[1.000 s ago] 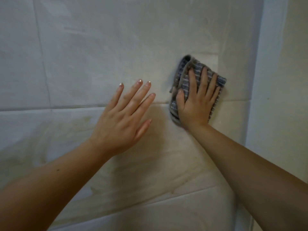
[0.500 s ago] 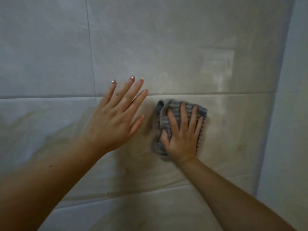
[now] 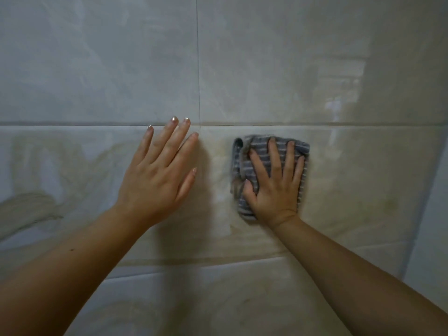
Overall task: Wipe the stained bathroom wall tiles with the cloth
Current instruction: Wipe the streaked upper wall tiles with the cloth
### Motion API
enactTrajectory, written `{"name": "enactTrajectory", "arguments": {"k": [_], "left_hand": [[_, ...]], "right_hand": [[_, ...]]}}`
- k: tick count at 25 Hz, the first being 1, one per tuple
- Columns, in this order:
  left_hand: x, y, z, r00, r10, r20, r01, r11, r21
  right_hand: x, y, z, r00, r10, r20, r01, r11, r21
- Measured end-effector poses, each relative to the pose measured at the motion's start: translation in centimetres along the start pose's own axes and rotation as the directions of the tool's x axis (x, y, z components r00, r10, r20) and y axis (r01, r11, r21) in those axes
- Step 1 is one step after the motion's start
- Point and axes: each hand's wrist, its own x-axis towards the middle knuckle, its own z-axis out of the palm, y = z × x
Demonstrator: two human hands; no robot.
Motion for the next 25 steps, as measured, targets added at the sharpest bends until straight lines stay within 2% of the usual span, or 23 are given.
{"name": "enactTrajectory", "arguments": {"k": [1,2,4,5,6,9,12,13,14,16,17,18,20,22,25], "left_hand": [[-0.3,-0.4,0.0,1.0,-0.004,-0.003,0.004,1.0,0.003],[-0.5,-0.8,-0.1,1.0,-0.007,-0.008,0.007,1.0,0.009],[-0.6,-1.4,0.0,1.0,-0.01,-0.015,0.01,1.0,0.013],[-0.4,-1.5,0.1,1.0,-0.014,-0.013,0.014,1.0,0.005],[-0.2,-1.6,0.3,1.0,-0.021,-0.009,0.021,1.0,-0.01],[-0.1,-1.5,0.9,0.999,-0.041,-0.011,0.041,0.998,-0.049],[-0.7,-1.3,1.1,0.999,-0.022,-0.029,0.021,0.998,-0.051],[-0.8,-1.5,1.0,0.999,-0.017,-0.029,0.015,0.999,-0.047],[-0.7,-1.8,0.9,0.999,-0.019,-0.027,0.018,0.999,-0.046],[-0.2,-2.1,0.6,0.999,-0.042,-0.022,0.041,0.998,-0.057],[0.1,-2.1,0.6,0.998,-0.05,-0.025,0.049,0.997,-0.064],[0.4,-2.0,0.6,0.998,-0.053,-0.036,0.05,0.996,-0.068],[0.6,-1.7,0.8,0.997,-0.055,-0.062,0.049,0.995,-0.091],[-0.1,-1.3,1.3,0.998,-0.024,-0.056,0.017,0.992,-0.122],[-2.1,-0.8,1.8,0.996,0.093,-0.003,-0.093,0.988,-0.12]], "right_hand": [[-0.2,0.5,0.0,1.0,0.0,0.002,0.0,1.0,-0.018],[0.8,0.7,0.0,0.997,0.076,-0.02,-0.077,0.996,-0.034],[5.1,-0.9,-0.4,0.942,0.325,-0.083,-0.329,0.944,-0.029],[7.3,-2.3,-0.8,0.922,0.377,-0.087,-0.378,0.926,0.004],[8.6,-3.7,-1.0,0.934,0.346,-0.087,-0.346,0.938,0.023],[5.9,-6.4,-0.5,0.998,0.045,-0.043,-0.043,0.998,0.055],[0.2,-4.8,-0.2,0.989,-0.147,0.004,0.147,0.989,0.023],[0.5,-4.0,-0.2,0.991,-0.134,0.004,0.134,0.991,0.006],[1.9,-3.5,-0.2,0.998,-0.06,-0.016,0.059,0.998,-0.016],[6.8,-4.1,-0.6,0.976,0.204,-0.075,-0.205,0.979,-0.007],[8.9,-5.0,-1.0,0.955,0.283,-0.087,-0.282,0.959,0.022],[9.9,-6.0,-1.1,0.955,0.28,-0.096,-0.277,0.96,0.038],[8.0,-7.9,-0.7,0.993,0.093,-0.076,-0.089,0.994,0.056],[2.3,-8.4,-0.1,0.997,-0.074,-0.036,0.077,0.994,0.082],[-4.2,-4.6,0.5,0.99,-0.14,-0.013,0.14,0.989,0.052]]}}
